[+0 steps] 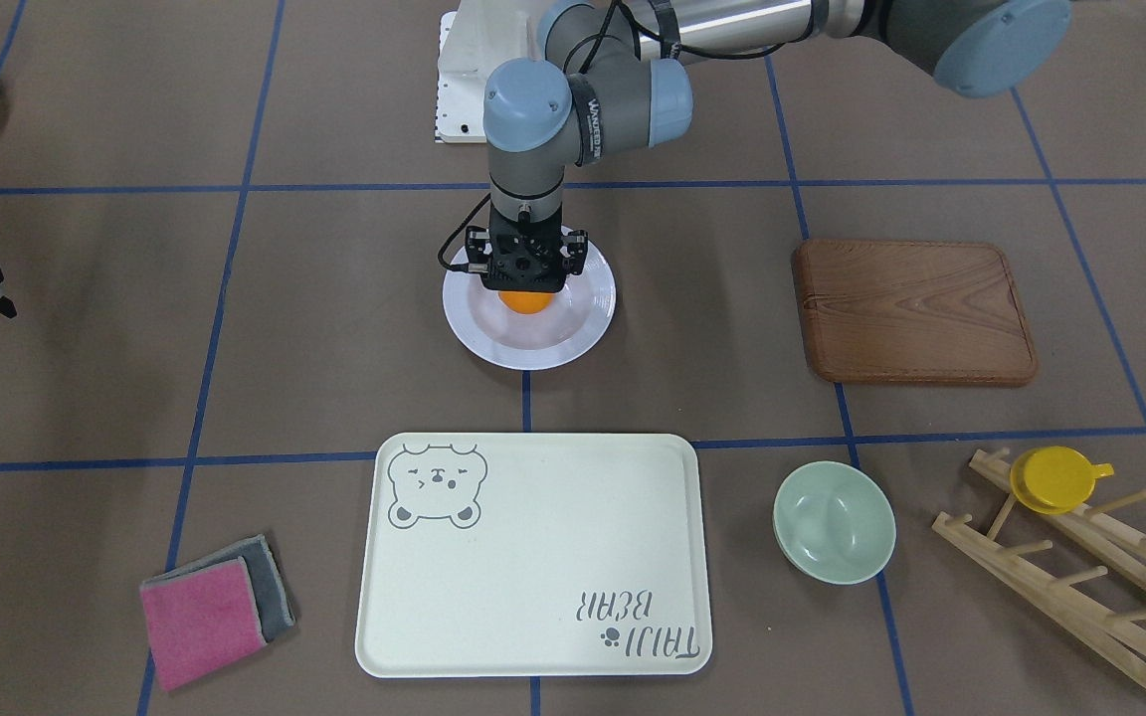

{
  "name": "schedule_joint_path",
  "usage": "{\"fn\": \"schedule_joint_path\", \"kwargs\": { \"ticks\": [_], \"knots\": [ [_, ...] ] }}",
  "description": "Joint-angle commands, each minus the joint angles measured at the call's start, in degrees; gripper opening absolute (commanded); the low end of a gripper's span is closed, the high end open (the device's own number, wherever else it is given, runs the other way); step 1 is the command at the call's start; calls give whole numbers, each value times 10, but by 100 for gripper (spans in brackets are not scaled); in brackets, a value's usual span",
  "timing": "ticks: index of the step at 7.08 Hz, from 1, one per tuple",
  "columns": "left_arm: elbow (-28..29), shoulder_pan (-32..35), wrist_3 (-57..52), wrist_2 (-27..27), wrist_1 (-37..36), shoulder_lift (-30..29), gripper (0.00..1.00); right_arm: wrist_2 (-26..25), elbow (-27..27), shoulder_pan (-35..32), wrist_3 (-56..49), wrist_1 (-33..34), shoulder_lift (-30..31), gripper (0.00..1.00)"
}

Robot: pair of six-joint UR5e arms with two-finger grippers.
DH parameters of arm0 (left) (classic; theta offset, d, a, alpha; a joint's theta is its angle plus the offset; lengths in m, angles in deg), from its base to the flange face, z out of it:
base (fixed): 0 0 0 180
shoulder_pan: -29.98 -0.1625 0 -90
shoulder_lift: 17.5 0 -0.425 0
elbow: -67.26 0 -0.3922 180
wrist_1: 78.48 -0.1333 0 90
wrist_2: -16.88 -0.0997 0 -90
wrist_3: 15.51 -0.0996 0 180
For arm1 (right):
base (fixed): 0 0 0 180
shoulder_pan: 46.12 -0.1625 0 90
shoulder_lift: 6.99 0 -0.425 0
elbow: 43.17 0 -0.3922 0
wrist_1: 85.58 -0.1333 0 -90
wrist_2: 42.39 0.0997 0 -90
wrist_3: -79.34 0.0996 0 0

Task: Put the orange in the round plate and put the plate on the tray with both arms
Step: 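Withdraw the left arm while the right gripper moves beside the white plate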

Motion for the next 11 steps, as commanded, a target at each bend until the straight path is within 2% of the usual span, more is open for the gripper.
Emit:
{"fn": "schedule_joint_path", "kwargs": {
  "ticks": [1,2,3,5,6,7,8,10,11],
  "knots": [
    [8,-1,-1,-19,15,1,97,2,2,21,39,0,-22,100],
    [0,1,0,-25,14,1,99,2,0,42,103,-3,-43,100],
    [-60,7,0,-24,5,28,99,1,1,64,166,-36,-54,100],
    [-258,40,-17,-20,-11,174,99,-3,2,121,374,-147,-68,99],
    [-302,68,-85,-20,-37,215,99,-17,10,157,474,-209,-80,99],
    [-335,99,-153,-17,-60,256,99,-45,27,191,615,-244,-118,99],
    [-345,135,-208,13,-60,296,99,-107,28,243,708,-282,-135,99],
    [-344,239,-370,79,-59,363,99,-245,34,326,875,-418,-133,99],
    [-345,292,-420,116,-60,384,99,-345,35,377,959,-477,-134,99]
  ]
}}
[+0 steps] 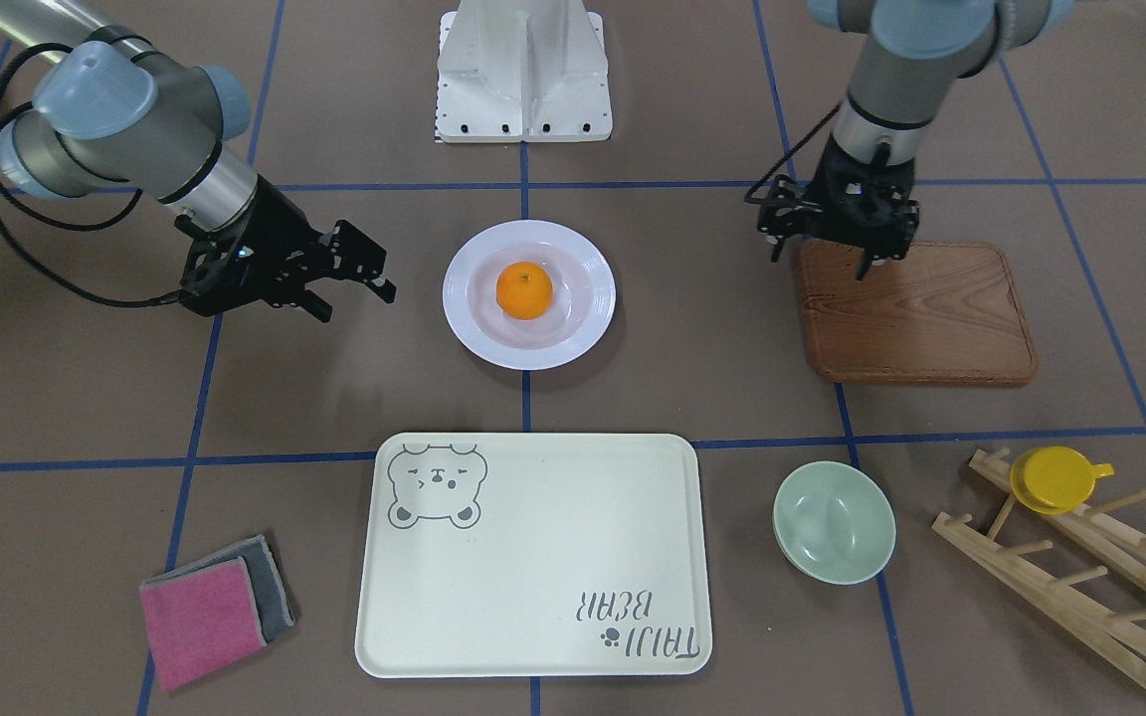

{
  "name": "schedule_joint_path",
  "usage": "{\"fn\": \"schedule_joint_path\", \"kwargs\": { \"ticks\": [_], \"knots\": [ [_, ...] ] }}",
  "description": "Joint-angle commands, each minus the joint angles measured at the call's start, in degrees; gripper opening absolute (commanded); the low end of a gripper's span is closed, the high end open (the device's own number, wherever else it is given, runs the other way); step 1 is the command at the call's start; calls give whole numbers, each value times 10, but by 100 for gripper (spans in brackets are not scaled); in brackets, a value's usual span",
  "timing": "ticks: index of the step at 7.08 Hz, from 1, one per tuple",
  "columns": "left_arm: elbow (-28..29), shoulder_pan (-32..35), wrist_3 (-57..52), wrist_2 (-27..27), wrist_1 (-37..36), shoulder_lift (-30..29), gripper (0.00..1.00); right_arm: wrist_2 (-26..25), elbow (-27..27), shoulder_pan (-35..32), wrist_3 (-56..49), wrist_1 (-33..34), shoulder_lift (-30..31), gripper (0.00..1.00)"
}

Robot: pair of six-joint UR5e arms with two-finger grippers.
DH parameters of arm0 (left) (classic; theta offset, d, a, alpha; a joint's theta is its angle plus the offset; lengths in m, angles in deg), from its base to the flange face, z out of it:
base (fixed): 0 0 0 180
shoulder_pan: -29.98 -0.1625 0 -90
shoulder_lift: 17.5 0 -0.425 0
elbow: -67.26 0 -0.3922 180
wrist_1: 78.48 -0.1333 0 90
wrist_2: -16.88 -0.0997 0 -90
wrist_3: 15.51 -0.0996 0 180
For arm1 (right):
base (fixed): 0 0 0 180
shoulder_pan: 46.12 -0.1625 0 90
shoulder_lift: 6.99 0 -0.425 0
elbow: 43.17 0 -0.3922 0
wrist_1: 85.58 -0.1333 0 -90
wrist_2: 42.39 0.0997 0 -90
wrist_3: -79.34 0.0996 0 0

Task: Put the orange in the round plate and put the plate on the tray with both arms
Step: 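Withdraw the left arm while the right gripper moves beside the white plate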

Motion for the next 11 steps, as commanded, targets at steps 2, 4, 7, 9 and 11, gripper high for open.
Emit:
{"fn": "schedule_joint_path", "kwargs": {
  "ticks": [2,4,7,9,11],
  "knots": [
    [14,164,-222,81,-2,74,99,-247,12,123,234,-157,10,97],
    [48,184,-259,93,7,75,99,-316,49,175,256,-249,35,97],
    [59,214,-300,94,0,77,99,-395,76,213,309,-273,32,97],
    [61,214,-300,94,1,78,99,-444,77,237,330,-273,31,95],
    [60,214,-300,94,0,78,99,-506,77,269,323,-274,38,95]
  ]
}}
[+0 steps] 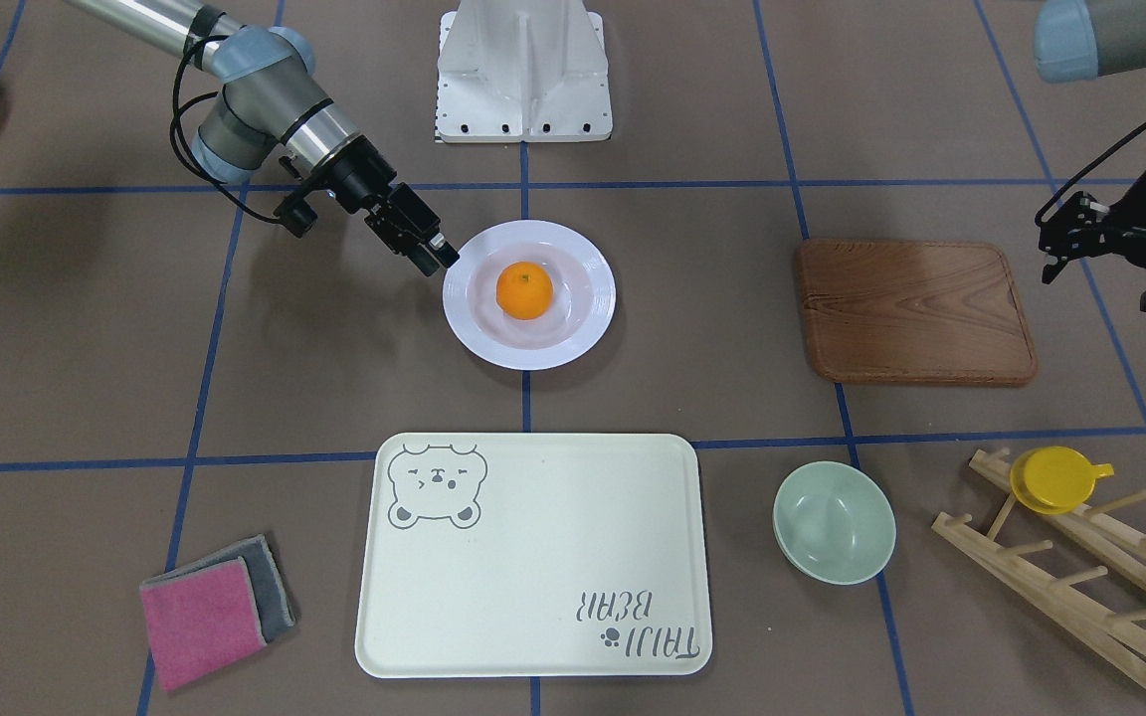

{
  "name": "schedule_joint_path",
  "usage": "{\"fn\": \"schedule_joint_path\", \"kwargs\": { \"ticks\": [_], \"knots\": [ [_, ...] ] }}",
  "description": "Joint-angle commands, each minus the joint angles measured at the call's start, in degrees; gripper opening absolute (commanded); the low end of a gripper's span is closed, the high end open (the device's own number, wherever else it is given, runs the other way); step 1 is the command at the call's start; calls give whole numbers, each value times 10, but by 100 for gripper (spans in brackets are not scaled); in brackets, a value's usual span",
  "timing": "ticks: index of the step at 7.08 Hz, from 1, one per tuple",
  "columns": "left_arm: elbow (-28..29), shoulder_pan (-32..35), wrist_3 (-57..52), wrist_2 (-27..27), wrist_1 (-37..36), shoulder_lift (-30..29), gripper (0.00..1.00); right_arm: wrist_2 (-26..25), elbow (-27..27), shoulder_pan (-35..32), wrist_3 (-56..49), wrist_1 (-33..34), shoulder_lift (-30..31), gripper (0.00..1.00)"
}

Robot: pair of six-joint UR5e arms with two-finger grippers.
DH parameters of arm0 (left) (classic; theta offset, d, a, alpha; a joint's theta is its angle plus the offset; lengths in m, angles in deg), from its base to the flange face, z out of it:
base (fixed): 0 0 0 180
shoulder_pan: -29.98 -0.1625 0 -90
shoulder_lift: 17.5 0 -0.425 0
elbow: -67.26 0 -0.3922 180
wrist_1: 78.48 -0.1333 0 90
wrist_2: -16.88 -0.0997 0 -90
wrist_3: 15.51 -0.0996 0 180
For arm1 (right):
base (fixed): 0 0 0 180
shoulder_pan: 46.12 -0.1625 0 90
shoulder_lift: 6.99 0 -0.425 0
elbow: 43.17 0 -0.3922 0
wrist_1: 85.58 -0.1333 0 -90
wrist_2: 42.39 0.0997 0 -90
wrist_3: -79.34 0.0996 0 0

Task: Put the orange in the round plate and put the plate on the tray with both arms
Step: 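Push the white plate with the right gripper toward the bear tray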

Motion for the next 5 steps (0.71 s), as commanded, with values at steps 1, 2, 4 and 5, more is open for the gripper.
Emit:
{"fn": "schedule_joint_path", "kwargs": {
  "ticks": [1,2,4,5],
  "knots": [
    [0,0,0,0,0,1,99,-45,-2,21,-5,0,4,94],
    [-1,0,0,0,0,1,99,-85,1,42,-4,1,0,94],
    [-11,1,0,22,0,13,99,-133,13,58,-2,1,-4,94],
    [-12,2,2,22,0,14,99,-168,22,69,2,1,-9,94]
  ]
}}
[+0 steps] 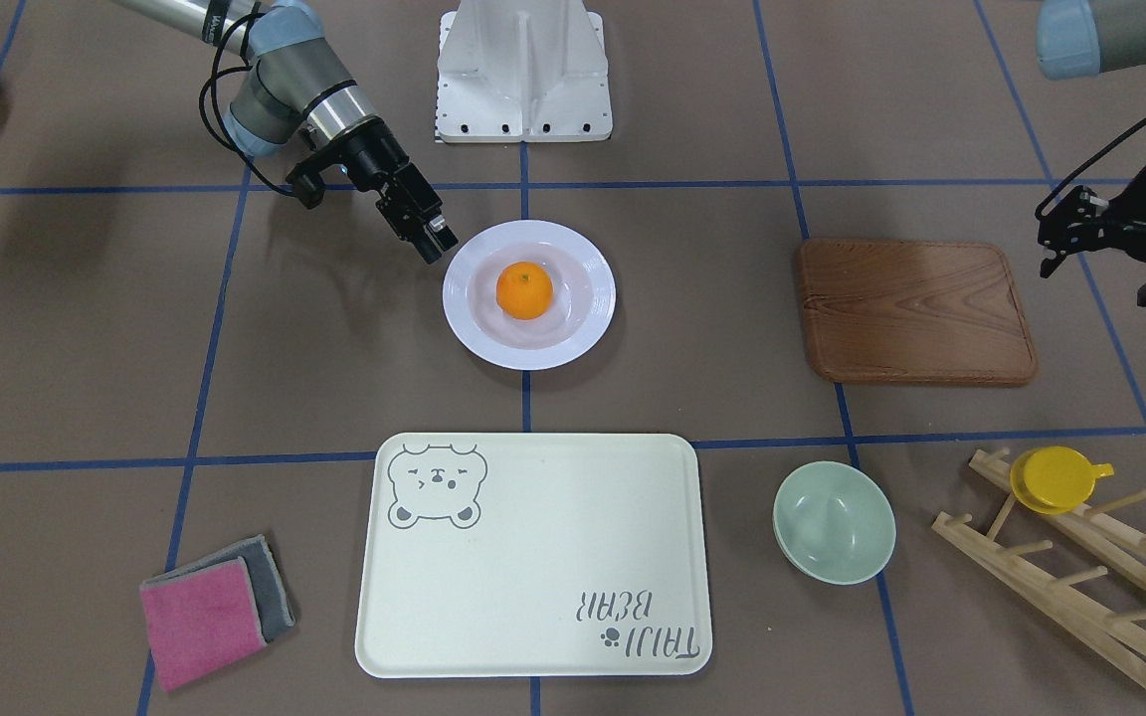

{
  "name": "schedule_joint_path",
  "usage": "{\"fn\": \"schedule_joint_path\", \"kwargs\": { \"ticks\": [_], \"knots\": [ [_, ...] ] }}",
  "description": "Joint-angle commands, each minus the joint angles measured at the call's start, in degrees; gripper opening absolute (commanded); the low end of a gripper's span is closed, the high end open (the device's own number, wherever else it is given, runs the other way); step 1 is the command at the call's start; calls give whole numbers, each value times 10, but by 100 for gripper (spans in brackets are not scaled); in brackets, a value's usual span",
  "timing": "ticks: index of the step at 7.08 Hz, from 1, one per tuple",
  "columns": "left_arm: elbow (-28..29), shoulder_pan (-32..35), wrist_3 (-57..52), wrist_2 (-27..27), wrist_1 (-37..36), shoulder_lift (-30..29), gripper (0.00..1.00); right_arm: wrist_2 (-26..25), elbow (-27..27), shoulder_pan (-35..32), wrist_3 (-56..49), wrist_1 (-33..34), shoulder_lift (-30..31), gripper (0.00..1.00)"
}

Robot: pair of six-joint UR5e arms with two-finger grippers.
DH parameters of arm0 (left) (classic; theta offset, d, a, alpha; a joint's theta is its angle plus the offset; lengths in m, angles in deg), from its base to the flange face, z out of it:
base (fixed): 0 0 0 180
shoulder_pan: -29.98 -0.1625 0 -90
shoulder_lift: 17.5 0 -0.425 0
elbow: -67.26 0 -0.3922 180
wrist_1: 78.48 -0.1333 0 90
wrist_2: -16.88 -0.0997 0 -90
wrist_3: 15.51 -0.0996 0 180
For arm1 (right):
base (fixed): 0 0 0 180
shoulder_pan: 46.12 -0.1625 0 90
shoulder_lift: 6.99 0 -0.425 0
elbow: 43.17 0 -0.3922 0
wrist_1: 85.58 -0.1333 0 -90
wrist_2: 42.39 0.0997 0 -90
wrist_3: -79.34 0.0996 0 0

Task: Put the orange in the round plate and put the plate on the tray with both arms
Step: 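Push the white plate with the right gripper toward the bear tray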

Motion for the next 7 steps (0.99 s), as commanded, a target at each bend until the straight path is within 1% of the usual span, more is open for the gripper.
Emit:
{"fn": "schedule_joint_path", "kwargs": {
  "ticks": [1,2,3,4,5,6,7],
  "knots": [
    [-3,1,2,7,0,4,99,-46,26,11,5,1,-26,92],
    [-7,1,2,7,0,5,99,-62,50,12,6,1,-42,92],
    [-7,1,2,7,1,11,99,-62,54,0,9,2,-52,92],
    [-7,1,1,7,1,11,99,-62,54,-7,10,2,-52,87],
    [-7,1,0,7,1,11,99,-61,54,-14,10,3,-53,71],
    [-8,1,0,7,1,11,99,-61,58,-17,10,4,-53,65],
    [-12,1,1,7,1,11,99,-61,67,-16,10,4,-53,65]
  ]
}}
